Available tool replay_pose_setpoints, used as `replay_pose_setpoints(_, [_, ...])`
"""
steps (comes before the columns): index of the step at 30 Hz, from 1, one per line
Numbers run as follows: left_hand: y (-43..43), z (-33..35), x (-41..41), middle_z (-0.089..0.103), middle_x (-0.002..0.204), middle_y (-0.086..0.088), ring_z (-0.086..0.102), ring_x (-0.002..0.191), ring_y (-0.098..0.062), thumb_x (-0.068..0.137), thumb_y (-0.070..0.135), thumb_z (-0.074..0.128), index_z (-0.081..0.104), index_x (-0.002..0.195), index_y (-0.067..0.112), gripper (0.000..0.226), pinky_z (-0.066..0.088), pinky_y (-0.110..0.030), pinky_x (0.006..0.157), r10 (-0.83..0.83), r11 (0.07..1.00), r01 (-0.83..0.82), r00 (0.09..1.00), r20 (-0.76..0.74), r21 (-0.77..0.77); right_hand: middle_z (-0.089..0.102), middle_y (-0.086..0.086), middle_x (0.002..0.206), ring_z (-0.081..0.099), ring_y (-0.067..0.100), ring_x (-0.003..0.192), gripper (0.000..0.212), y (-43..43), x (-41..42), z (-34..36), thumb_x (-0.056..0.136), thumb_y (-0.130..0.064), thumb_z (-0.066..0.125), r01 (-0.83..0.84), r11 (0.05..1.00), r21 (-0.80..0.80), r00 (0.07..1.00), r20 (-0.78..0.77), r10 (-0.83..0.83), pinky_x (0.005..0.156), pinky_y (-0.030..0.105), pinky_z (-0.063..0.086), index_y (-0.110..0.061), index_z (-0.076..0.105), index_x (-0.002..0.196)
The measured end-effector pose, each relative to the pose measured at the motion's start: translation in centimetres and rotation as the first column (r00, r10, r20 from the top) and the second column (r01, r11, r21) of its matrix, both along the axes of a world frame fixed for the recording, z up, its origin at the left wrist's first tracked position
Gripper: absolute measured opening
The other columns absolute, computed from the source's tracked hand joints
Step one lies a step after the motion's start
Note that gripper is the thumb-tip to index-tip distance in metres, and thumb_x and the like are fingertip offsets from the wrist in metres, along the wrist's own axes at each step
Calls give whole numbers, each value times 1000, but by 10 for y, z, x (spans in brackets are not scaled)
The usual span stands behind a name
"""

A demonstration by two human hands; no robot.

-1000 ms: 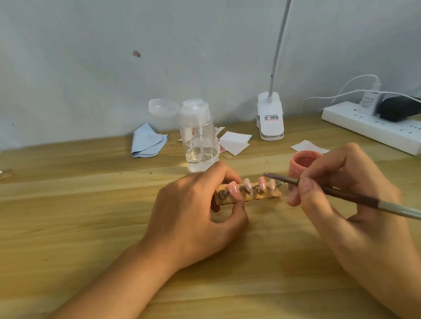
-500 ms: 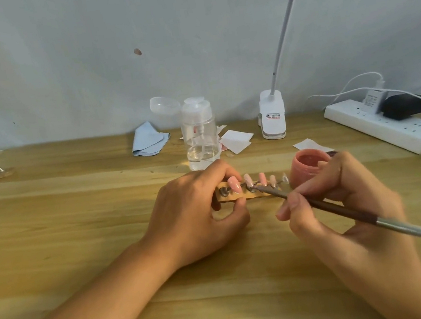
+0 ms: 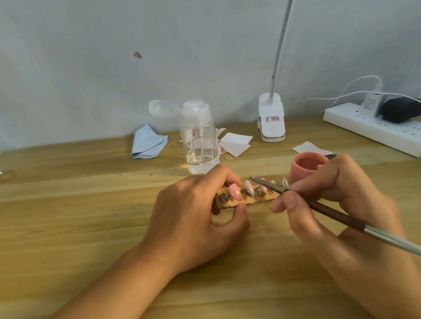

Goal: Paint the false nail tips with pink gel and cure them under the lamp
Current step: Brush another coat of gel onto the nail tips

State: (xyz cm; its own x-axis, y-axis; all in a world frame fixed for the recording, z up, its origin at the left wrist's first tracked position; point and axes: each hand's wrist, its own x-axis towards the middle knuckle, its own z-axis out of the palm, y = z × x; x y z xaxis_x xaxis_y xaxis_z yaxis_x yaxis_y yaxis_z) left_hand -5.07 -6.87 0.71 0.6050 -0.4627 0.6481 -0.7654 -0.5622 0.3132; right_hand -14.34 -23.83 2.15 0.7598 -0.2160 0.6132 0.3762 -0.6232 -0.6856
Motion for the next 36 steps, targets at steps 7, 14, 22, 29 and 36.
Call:
replay_pose_setpoints(7, [0,-1,0,59,69,13,52,61,-5,77,43,56,53,95,35,21,49,-32,56,-1,1000,1,1000,10,12,61,-26,62,55,12,90,25,-3,9,4,69,-28,64,-101,994,-33,990,-102,97,90,34,41,-6,73,77])
replay_pose_setpoints(14, [0,1,-2,60,68,12,52,60,-5,78,42,56,60,93,32,18,48,-32,56,-2,1000,2,1000,1,17,64,-4,69,64,21,78,10,0,-3,-6,75,-15,67,-62,995,-81,989,130,72,81,49,48,-15,57,73])
replay_pose_setpoints(22, [0,0,-1,60,67,11,52,60,-7,78,41,58,58,93,33,17,48,-32,56,-1,1000,1,1000,-1,16,69,-6,71,65,20,88,8,2,0,-8,79,-26,65,-38,999,-18,990,136,40,82,43,50,-22,58,79])
replay_pose_setpoints(29, [1,0,0,57,66,12,51,61,-7,77,44,57,57,93,35,19,46,-29,55,8,1000,-8,1000,-4,15,62,-5,70,63,23,80,10,-4,-2,-7,76,-31,56,-56,998,-16,989,137,57,74,40,50,-23,52,74])
replay_pose_setpoints(36, [1,-1,1,55,68,19,49,60,-4,75,45,57,57,93,36,20,45,-25,55,10,1000,-10,1000,2,20,67,-8,76,63,16,88,10,-3,1,-10,78,-32,60,-45,999,-29,993,111,48,79,34,49,-23,58,76])
